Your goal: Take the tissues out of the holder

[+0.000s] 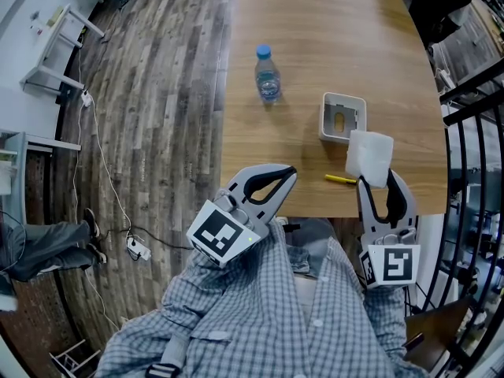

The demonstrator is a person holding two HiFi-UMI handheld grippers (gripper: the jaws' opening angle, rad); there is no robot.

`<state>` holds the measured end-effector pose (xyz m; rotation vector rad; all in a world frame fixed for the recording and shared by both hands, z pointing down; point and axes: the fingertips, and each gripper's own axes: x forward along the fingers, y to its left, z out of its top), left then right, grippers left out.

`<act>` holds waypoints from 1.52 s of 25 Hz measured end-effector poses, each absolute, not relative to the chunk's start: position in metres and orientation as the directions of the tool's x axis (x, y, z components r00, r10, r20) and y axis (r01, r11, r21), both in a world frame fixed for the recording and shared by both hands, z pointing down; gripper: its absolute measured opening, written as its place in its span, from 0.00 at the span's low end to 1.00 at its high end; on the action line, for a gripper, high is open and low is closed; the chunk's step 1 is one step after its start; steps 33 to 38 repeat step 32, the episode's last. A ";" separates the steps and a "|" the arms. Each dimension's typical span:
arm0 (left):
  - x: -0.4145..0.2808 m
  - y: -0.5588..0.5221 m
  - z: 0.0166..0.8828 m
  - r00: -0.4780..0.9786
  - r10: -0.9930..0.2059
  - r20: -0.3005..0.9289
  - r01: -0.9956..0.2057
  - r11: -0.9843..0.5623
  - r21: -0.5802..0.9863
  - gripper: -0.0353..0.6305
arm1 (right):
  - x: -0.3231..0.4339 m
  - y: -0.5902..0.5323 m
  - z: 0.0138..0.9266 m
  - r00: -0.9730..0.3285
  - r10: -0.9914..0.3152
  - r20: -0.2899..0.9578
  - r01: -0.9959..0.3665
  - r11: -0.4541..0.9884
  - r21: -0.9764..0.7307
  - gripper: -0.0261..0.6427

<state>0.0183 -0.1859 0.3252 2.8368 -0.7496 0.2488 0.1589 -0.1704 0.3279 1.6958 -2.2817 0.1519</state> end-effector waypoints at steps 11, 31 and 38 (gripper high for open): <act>0.019 -0.187 0.328 0.862 -0.456 0.221 -0.493 -0.856 0.155 0.06 | 0.159 -0.171 0.328 -0.254 -0.919 0.302 -0.953 0.292 0.086 0.36; 0.015 -0.191 0.336 0.855 -0.463 0.234 -0.505 -0.847 0.168 0.06 | 0.156 -0.176 0.332 -0.279 -0.904 0.323 -0.941 0.325 0.099 0.36; 0.015 -0.192 0.336 0.854 -0.465 0.234 -0.507 -0.845 0.170 0.06 | 0.156 -0.177 0.332 -0.283 -0.903 0.325 -0.939 0.330 0.100 0.36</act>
